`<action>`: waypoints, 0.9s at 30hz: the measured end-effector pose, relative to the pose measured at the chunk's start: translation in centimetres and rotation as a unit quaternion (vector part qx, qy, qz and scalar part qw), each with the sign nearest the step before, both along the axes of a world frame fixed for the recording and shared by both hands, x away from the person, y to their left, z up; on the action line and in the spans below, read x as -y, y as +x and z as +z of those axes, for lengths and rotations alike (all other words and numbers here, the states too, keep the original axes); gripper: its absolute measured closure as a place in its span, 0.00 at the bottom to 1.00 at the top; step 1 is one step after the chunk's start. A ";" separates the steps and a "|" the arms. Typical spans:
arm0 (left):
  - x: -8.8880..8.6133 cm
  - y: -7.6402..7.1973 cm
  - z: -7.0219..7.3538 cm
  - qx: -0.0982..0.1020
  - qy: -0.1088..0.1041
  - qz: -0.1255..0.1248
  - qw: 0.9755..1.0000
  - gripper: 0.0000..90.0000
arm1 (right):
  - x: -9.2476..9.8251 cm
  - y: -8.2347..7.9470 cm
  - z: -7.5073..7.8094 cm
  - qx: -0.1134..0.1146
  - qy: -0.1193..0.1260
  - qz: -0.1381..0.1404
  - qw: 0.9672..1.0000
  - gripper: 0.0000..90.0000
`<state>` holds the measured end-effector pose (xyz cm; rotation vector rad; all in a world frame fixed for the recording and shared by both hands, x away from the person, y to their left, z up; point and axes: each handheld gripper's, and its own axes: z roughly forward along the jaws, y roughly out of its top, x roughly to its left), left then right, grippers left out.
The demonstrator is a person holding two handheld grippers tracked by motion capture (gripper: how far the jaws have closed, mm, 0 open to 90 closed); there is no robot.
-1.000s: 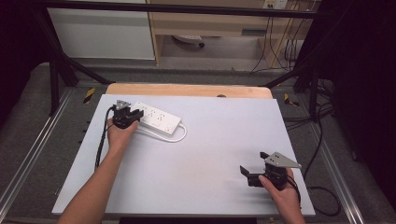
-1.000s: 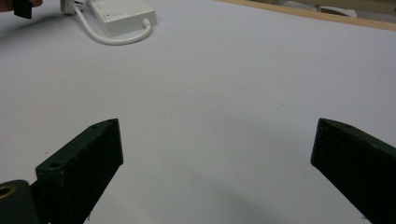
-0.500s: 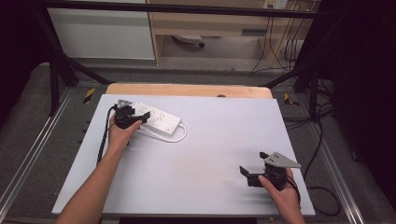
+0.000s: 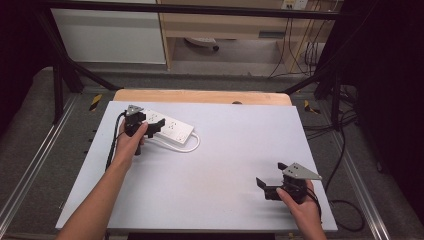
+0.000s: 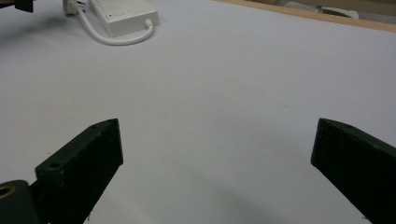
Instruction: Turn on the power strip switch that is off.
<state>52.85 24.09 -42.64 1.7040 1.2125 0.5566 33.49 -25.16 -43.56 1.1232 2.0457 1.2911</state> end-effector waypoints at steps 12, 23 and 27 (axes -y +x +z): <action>0.4 -1.1 1.5 0.008 0.006 -0.012 1.000 0.12 | -0.1 0.0 0.0 0.001 0.001 0.005 1.000 0.02; 0.4 -3.0 3.4 0.003 0.013 -0.027 1.000 0.11 | -0.1 0.0 0.0 0.002 0.002 0.007 1.000 0.02; 0.3 -3.9 4.1 0.002 0.005 -0.029 1.000 0.11 | -0.1 0.0 0.0 0.001 0.002 0.007 1.000 0.02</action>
